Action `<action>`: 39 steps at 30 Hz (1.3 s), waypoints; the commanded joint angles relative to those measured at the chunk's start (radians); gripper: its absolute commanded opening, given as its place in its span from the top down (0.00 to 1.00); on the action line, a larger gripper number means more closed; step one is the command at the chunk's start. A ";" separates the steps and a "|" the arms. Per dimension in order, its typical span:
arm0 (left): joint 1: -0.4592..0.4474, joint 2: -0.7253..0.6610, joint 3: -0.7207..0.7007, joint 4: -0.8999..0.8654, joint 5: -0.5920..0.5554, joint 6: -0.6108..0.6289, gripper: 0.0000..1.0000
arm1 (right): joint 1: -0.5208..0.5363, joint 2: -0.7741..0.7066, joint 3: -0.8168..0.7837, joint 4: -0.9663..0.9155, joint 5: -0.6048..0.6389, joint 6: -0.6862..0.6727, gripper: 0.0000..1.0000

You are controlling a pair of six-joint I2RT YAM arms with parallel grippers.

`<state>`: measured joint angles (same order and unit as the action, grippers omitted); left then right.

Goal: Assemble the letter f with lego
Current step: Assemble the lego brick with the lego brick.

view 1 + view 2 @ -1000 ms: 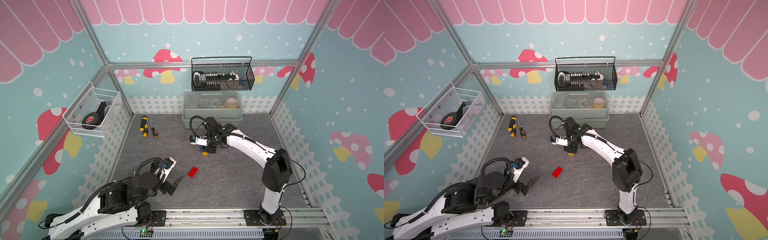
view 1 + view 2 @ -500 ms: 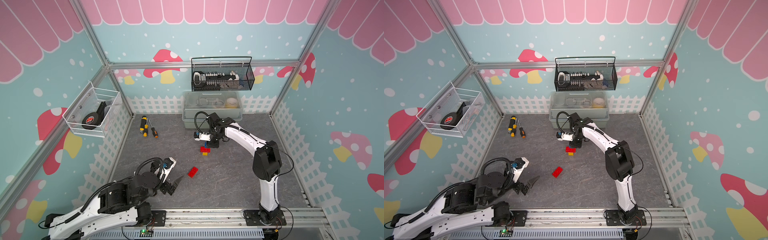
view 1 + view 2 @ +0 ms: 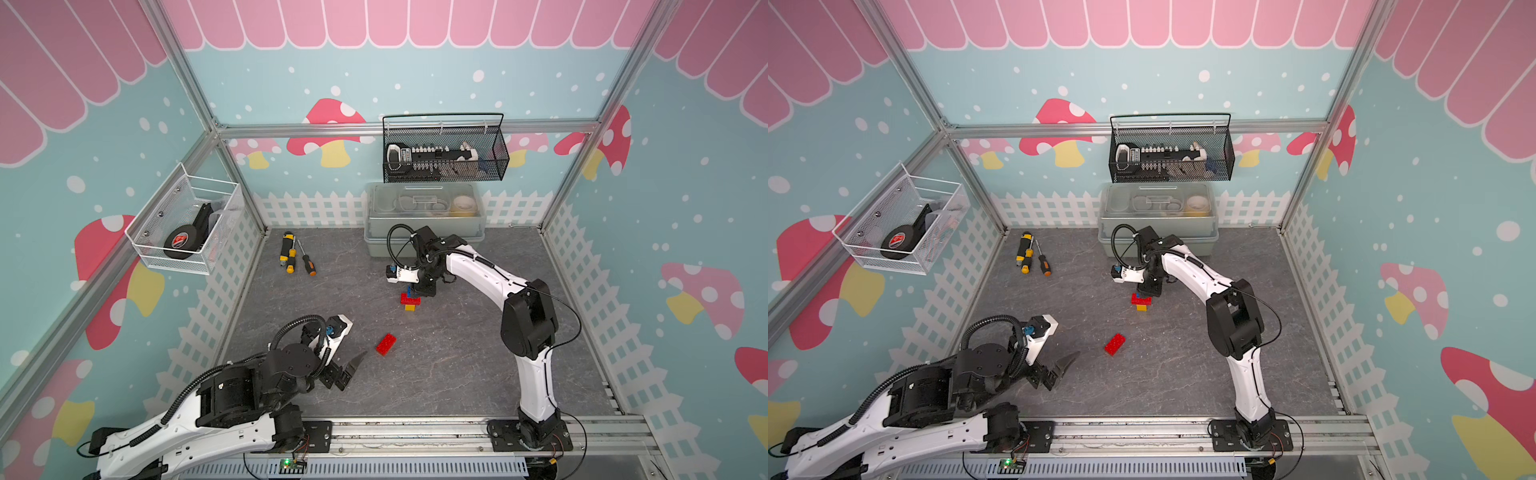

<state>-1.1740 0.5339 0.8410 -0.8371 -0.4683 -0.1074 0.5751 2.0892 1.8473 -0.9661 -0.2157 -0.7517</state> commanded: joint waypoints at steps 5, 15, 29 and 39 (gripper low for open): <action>-0.004 -0.001 0.020 -0.021 -0.009 0.012 0.01 | 0.000 0.032 0.035 -0.040 -0.034 -0.034 0.67; -0.004 -0.002 0.021 -0.020 -0.009 0.013 0.01 | 0.005 0.055 0.044 -0.043 -0.026 -0.035 0.67; -0.004 -0.003 0.021 -0.020 -0.009 0.012 0.01 | 0.006 0.078 0.056 -0.054 -0.011 -0.037 0.67; -0.005 -0.003 0.021 -0.020 -0.009 0.012 0.01 | 0.011 0.097 0.070 -0.069 -0.002 -0.038 0.67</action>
<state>-1.1740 0.5339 0.8410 -0.8371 -0.4683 -0.1074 0.5777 2.1571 1.8977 -0.9997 -0.2100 -0.7547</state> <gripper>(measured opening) 0.992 0.337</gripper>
